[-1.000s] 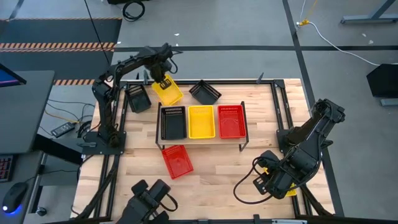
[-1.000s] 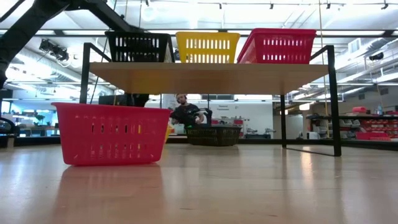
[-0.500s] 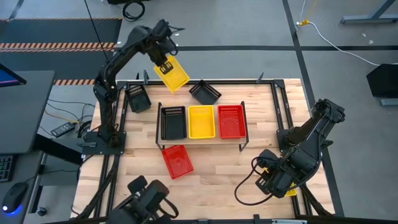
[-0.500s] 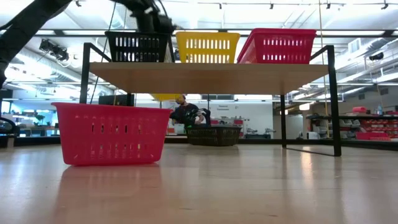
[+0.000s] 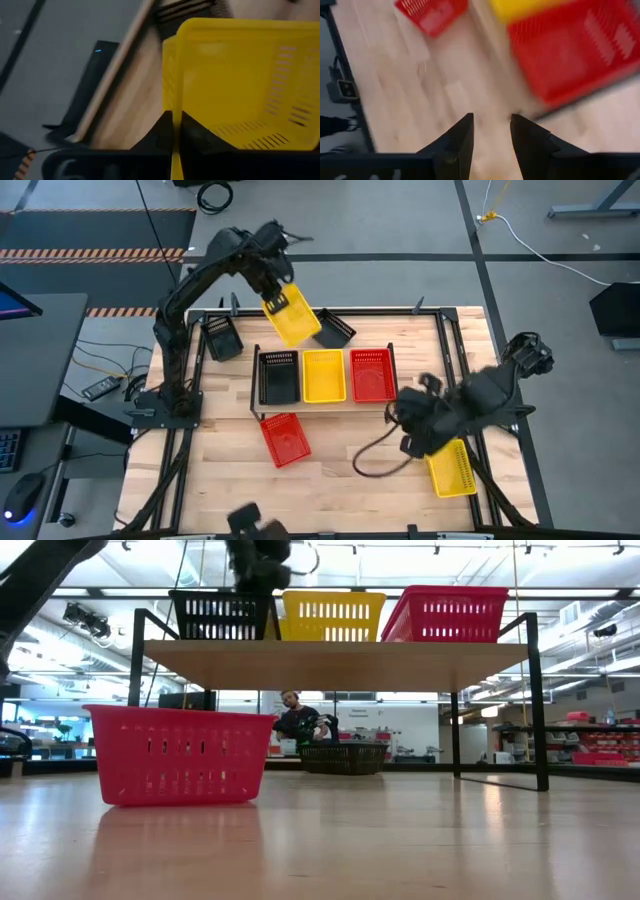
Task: Stack baskets on shelf by color
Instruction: Stack the top yellow basket on the yellow basket on the shelf
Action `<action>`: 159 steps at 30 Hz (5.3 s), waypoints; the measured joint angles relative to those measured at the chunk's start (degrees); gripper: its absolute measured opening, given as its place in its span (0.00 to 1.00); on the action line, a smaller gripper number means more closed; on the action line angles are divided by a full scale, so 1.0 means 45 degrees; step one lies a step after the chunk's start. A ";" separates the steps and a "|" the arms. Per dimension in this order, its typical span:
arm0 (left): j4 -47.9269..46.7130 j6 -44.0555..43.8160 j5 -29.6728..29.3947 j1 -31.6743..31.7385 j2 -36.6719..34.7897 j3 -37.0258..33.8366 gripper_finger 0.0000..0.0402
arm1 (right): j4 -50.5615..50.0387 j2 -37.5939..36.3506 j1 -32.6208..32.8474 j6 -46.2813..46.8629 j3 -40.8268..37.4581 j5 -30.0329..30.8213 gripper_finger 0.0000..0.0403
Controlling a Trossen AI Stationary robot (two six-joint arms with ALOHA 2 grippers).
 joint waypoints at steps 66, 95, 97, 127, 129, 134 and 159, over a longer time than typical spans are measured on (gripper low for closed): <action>0.0015 -0.1656 0.0280 -0.3137 -0.1456 0.0180 0.04 | 0.7273 0.2423 -0.6176 -1.6259 0.1307 -0.1618 0.32; 0.0125 -0.0603 0.0753 -0.3365 -0.1547 0.0209 0.04 | 0.6562 0.2423 -0.6730 -1.5911 0.0659 -0.1141 0.04; 0.0094 -0.0507 0.0772 -0.3375 -0.1606 0.0209 0.04 | 0.6484 0.2423 -0.6725 -1.5938 0.0659 -0.1059 0.03; 0.0010 -0.0562 0.0929 -0.2240 -0.1758 0.0219 0.03 | 0.9309 0.2428 -0.5670 -1.6338 0.0660 -0.0164 0.46; 0.0010 -0.0568 0.1131 -0.2190 -0.1758 0.0219 0.05 | 0.9329 0.2428 -0.5627 -1.6698 0.0661 0.0302 0.48; 0.0014 -0.0659 0.1663 -0.2506 -0.1758 0.0219 0.05 | 0.9165 0.2428 -0.5978 -1.7034 0.0664 0.0934 0.48; 0.0010 -0.0665 0.1592 -0.2637 -0.1753 0.0219 0.08 | 0.8156 0.2428 -0.6308 -1.7662 0.0664 -0.0651 0.40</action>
